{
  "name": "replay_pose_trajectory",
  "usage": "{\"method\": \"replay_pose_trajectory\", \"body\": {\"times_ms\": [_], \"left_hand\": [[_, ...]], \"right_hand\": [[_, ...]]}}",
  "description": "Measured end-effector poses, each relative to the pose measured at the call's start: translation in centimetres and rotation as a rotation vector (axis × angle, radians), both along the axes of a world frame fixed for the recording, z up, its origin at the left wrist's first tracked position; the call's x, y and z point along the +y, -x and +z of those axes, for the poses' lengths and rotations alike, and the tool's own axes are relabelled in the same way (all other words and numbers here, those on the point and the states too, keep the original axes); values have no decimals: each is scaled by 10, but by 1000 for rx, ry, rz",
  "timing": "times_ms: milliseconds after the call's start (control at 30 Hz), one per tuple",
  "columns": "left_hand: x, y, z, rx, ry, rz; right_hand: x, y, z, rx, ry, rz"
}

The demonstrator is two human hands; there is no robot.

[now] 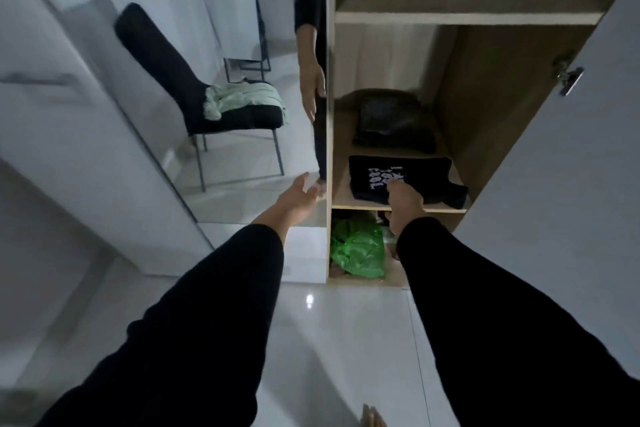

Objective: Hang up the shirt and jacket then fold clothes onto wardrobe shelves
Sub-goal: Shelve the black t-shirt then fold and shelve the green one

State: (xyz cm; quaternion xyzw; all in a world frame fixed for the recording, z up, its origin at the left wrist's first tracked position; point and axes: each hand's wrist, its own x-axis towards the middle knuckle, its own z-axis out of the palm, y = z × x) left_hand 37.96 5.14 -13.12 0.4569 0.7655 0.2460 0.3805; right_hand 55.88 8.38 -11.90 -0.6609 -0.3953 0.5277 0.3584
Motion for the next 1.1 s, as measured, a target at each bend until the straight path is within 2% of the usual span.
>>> {"method": "replay_pose_trajectory", "body": {"times_ms": [267,467,667,767,967,1100], "left_hand": [[-140,79,27,29,-75,345],[-298,115,9,7,43,706],[-465,140,-1,7,98,1064],[-542,149,-6,-2,101,1226],[-663,169,-24,-34,140,1380],[-716,195,-47,-55,168,1369]], "right_hand": [[-79,96,32,40,8,410],[-185,166,20,42,56,781],[-300,235,14,69,196,979],[-358,263,14,78,173,1147],[-461,321,-14,68,207,1285],[-520,351,-41,-77,195,1403]]}}
